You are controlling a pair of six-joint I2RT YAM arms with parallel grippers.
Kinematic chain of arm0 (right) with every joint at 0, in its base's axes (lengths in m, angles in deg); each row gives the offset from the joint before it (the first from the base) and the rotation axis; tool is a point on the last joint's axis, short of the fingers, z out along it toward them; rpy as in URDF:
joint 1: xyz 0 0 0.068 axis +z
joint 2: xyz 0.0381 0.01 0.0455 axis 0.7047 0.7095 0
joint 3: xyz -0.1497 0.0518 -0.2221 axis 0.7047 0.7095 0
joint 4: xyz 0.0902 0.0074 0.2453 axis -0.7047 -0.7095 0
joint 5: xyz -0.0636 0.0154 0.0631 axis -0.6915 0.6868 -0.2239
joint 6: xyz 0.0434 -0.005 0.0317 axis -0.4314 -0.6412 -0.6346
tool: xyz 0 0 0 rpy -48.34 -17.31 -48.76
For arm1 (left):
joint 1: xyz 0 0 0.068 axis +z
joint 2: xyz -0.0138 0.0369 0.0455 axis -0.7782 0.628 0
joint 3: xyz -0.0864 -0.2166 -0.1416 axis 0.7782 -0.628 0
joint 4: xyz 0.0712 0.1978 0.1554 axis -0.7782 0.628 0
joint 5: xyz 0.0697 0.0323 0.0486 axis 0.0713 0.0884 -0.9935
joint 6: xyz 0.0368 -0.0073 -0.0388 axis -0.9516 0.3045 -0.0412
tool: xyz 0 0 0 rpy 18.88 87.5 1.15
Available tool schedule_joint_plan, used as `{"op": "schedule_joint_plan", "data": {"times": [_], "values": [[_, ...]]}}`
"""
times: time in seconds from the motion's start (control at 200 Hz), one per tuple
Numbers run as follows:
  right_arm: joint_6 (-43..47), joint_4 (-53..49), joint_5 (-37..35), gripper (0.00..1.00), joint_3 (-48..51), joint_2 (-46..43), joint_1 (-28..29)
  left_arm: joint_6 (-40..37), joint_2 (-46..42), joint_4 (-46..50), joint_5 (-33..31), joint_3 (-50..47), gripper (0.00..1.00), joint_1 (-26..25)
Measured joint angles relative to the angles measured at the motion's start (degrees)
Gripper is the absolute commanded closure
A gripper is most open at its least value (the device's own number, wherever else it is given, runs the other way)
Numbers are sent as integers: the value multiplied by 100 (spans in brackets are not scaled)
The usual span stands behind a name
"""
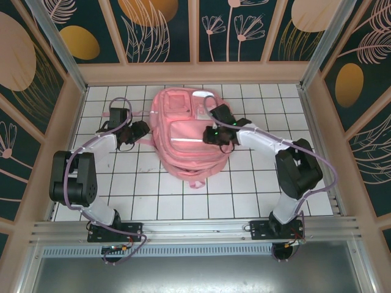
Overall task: Pack the student bag
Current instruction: Rotate the student bag at the top-center of the table.
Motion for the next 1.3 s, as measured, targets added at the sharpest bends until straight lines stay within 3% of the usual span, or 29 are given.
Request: {"op": "schedule_joint_plan", "data": {"times": [0.215,0.39,0.56,0.705,0.906,1.051,1.216,1.301], "values": [[476,-76,-232,72,-439,391,-1198,162,-42,-531,691,-409,48,0],[874,-409,-573,69,-1145,789,-1397,369,-42,-955,1309,-647,44,0],[970,-472,-651,55,-1266,654,-1279,483,-42,-1379,1674,-708,41,-55],[741,-229,-590,53,-870,20,-697,562,-42,-1622,1816,-754,41,-240],[177,719,-514,52,337,-1051,730,643,-17,-1860,1840,-981,44,-459],[-216,975,-629,52,400,-850,1591,730,208,-2002,1853,-997,50,-564],[-468,1016,-905,55,116,-68,2352,885,442,-2155,1853,-997,66,-658],[-605,1021,-1034,57,4,310,2527,942,442,-2245,1856,-997,79,-678]]}}
